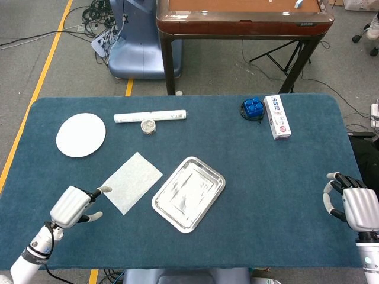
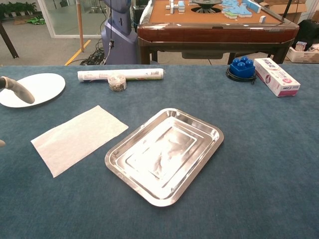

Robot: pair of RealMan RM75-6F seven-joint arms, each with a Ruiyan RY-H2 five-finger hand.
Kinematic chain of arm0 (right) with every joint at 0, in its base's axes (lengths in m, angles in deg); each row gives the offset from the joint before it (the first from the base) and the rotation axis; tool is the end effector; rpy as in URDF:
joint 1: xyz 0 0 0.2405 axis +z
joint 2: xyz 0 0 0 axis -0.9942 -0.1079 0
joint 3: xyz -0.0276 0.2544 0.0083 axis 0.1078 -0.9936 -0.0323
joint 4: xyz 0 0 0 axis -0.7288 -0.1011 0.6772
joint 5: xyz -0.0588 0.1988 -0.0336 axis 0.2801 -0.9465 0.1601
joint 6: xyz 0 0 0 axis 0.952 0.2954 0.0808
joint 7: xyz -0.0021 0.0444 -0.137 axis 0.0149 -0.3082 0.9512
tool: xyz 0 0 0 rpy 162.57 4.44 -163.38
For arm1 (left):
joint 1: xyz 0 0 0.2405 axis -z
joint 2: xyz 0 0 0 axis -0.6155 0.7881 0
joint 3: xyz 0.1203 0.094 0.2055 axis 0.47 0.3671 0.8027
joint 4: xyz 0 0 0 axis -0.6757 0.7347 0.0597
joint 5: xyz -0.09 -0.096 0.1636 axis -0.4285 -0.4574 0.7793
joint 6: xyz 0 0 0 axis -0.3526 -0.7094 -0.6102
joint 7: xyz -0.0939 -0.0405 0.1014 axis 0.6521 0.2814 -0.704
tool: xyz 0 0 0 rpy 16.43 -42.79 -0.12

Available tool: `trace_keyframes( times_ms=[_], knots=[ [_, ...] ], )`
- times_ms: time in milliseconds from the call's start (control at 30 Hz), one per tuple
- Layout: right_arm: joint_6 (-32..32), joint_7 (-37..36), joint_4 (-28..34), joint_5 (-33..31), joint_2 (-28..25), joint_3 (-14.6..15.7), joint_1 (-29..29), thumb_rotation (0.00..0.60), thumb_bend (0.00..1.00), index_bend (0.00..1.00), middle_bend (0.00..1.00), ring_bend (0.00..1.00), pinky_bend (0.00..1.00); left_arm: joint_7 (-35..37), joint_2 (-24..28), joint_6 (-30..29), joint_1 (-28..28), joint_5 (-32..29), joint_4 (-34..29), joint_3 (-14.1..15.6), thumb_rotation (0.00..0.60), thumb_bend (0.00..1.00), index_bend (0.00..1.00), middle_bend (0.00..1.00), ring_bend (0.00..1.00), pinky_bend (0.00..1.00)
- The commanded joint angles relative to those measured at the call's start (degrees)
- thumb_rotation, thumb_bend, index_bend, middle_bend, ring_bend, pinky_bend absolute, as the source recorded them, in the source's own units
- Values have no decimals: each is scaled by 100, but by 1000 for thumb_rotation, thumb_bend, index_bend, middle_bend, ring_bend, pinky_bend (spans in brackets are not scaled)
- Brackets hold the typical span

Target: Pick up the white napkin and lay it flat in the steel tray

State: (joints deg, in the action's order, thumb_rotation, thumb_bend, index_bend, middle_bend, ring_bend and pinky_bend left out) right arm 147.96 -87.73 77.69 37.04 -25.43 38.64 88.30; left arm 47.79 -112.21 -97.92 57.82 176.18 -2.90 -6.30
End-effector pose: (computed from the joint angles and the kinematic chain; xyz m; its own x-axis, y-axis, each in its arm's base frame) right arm -0.3134 -0.1833 0.1690 0.4338 0.0075 0.9010 -0.9010 0.0113 0.4337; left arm -0.2519 0.2395 0.0810 0.4218 0.0244 0.9064 0.7729 -0.5323 -0.3454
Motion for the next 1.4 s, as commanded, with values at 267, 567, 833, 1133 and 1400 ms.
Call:
trace_keyframes(
  times_ms=[267,567,833,1133,1400],
  knots=[
    [-9,-59,-6,-3,-25,-5,-3,600,383,593,321,303,354,-7,-296,215,223,-74,308,101,600,7,266,7,130,479],
    [-42,-91,-7,0,-45,0,6,600,383,593,320,303,354,132,-702,365,482,-22,1042,204,600,8,273,0,0,114],
    [-42,-147,-4,-2,-63,-4,2,600,383,593,320,303,354,274,-985,565,620,-205,1380,240,600,8,318,0,0,73],
    [31,-216,26,42,-89,-3,-28,600,383,593,321,303,354,336,-1255,669,759,-218,1930,355,600,8,358,0,0,75],
    [22,-210,25,43,-94,-1,-28,600,383,593,321,303,354,408,-1356,734,773,-356,2166,429,600,9,375,0,0,101]
  ],
)
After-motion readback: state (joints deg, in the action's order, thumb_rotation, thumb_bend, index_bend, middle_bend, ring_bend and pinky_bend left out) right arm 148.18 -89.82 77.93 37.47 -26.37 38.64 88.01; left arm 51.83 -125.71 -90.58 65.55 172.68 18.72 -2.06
